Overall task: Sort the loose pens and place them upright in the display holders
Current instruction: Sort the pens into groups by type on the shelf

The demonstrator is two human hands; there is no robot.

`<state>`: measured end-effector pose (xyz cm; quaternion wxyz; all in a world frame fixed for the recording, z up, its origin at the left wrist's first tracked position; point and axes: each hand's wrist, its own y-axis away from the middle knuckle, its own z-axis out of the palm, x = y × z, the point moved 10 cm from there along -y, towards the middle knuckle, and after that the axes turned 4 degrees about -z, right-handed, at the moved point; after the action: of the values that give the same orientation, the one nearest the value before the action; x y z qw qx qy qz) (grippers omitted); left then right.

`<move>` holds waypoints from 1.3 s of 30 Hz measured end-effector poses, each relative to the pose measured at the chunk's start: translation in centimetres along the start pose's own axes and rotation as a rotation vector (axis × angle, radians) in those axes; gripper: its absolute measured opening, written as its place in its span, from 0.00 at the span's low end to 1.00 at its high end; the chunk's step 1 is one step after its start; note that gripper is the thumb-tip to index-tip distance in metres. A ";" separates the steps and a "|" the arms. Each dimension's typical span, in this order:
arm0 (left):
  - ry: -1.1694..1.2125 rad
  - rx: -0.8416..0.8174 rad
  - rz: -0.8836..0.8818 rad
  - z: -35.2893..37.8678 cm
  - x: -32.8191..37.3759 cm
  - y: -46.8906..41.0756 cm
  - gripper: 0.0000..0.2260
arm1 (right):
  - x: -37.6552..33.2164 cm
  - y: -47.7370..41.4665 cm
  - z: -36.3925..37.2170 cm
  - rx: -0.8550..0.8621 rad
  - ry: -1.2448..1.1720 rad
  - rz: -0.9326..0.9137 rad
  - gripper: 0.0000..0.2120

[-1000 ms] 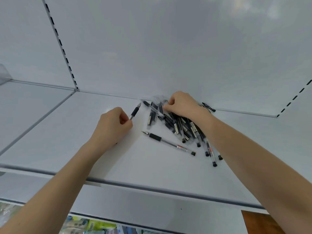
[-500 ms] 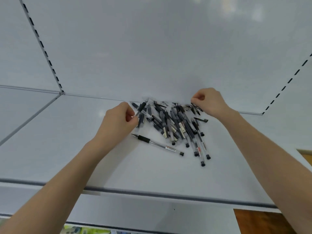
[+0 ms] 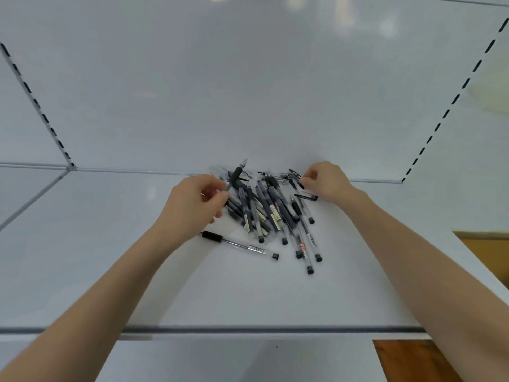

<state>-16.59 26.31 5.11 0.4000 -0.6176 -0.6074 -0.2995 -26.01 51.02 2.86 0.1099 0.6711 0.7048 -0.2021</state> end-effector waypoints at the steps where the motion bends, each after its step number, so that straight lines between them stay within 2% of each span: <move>1: 0.046 -0.022 -0.021 0.0 -0.1 0.1 0.04 | -0.1 0.1 -0.4 0.020 -0.005 0.004 0.12; 4: 0.242 -0.124 -0.085 0.4 -0.2 0.7 0.06 | -0.6 1.1 -2.5 0.126 -0.132 -0.019 0.12; 6: 0.341 -0.197 -0.105 0.9 0.0 1.3 0.08 | -1.4 2.4 -3.9 0.158 -0.374 -0.049 0.03; 7: 0.358 -0.216 -0.099 1.0 0.2 1.5 0.08 | -1.9 3.1 -4.5 0.156 -0.502 -0.068 0.02; 10: 0.308 -0.193 -0.028 0.8 0.8 1.9 0.09 | -3.9 5.4 -5.7 0.089 -0.786 -0.132 0.07; 13: 0.222 -0.149 0.060 0.6 1.7 2.4 0.09 | -5.5 7.4 -6.3 0.028 -0.900 -0.172 0.07; 18: 0.115 -0.106 0.164 0.4 3.3 3.2 0.12 | -6.9 9.2 -7.0 -0.007 -0.876 -0.249 0.09; 26: 0.038 -0.111 0.194 0.3 3.6 3.9 0.12 | -8.6 10.4 -7.1 -0.079 -0.729 -0.347 0.10; 32: 0.015 -0.130 0.232 0.6 4.5 4.6 0.14 | -9.5 11.1 -5.8 -0.171 -0.721 -0.353 0.10; 39: -0.059 -0.025 0.306 0.4 5.4 4.5 0.04 | -9.8 10.9 -4.7 -0.135 -0.751 -0.354 0.11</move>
<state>-11.77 29.69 8.94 0.4149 -0.7164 -0.5140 -0.2244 -13.88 44.40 9.78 0.3665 0.4106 0.7320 -0.4015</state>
